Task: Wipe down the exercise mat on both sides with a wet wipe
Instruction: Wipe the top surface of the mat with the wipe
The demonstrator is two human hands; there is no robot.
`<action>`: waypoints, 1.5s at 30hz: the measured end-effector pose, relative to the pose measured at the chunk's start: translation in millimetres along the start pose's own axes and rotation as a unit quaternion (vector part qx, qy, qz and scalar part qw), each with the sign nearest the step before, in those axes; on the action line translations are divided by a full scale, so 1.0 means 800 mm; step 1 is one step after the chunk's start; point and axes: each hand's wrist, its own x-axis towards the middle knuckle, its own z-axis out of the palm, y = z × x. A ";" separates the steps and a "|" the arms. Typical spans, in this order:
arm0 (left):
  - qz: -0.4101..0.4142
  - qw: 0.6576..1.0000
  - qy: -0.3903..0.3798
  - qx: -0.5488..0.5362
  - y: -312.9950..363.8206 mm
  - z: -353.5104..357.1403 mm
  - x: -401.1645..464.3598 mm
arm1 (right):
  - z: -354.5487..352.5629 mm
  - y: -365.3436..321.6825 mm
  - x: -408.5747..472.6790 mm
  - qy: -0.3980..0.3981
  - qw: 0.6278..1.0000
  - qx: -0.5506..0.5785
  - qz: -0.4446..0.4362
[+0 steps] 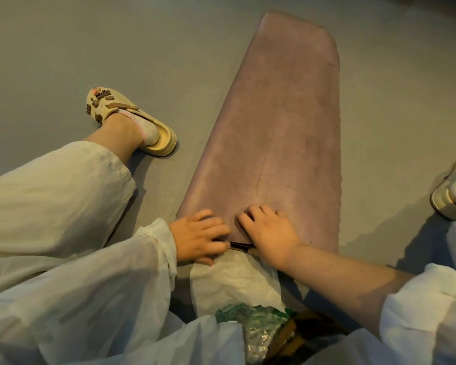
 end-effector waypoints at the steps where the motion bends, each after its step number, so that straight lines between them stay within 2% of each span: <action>1: 0.039 0.999 -0.025 -0.020 0.004 0.000 0.000 | 0.002 -0.002 0.002 0.000 1.000 -0.007 0.003; 3: 0.096 0.991 -0.089 -0.025 0.021 0.005 0.004 | 0.005 -0.004 0.005 0.000 1.000 -0.017 0.003; 5: 0.111 0.984 -0.130 -0.053 0.033 0.011 0.004 | 0.009 -0.004 0.006 -0.003 1.000 -0.022 0.003; 9: 0.048 0.975 -0.204 -0.072 0.022 0.003 -0.003 | 0.013 -0.005 0.007 -0.005 0.999 -0.029 0.011; 12: 0.038 0.937 -0.344 -0.041 0.016 0.014 -0.026 | 0.012 -0.009 0.009 -0.001 0.999 -0.033 0.023; 15: 0.050 0.928 -0.368 -0.021 0.015 0.007 -0.040 | 0.009 -0.014 0.011 -0.003 0.999 -0.036 0.030; 17: 0.007 0.936 -0.351 -0.038 0.014 -0.012 -0.035 | 0.006 -0.015 0.011 -0.001 0.998 -0.046 0.031; 18: -0.012 0.956 -0.289 -0.043 0.013 -0.022 -0.032 | 0.005 -0.017 0.010 0.002 0.998 -0.052 0.032; 20: -0.035 0.990 -0.120 -0.062 0.017 -0.039 -0.022 | 0.004 -0.022 0.008 0.004 0.997 -0.064 0.036; 22: -0.103 0.989 -0.010 -0.109 0.019 -0.040 -0.003 | 0.003 -0.027 0.007 -0.001 0.997 -0.071 0.033; 23: -0.152 0.981 0.014 -0.118 0.017 -0.037 0.006 | 0.003 -0.028 0.008 -0.003 0.997 -0.073 0.032; 25: -0.222 0.967 0.010 -0.124 0.011 -0.033 0.020 | 0.002 -0.026 0.010 -0.007 0.998 -0.067 0.018; 27: -0.250 0.963 -0.035 -0.095 0.002 -0.022 0.027 | -0.002 -0.019 0.011 -0.016 0.999 -0.050 -0.003; 33: -0.221 0.973 -0.069 0.005 0.001 -0.005 0.035 | -0.011 -0.005 0.008 -0.026 0.999 -0.022 -0.042; 39: -0.190 0.980 -0.001 0.060 -0.001 0.005 0.031 | -0.009 0.006 0.004 -0.014 0.999 -0.002 -0.051; 45: -0.163 0.982 -0.002 0.097 -0.002 0.008 0.032 | -0.005 0.001 0.000 0.011 0.999 -0.002 -0.030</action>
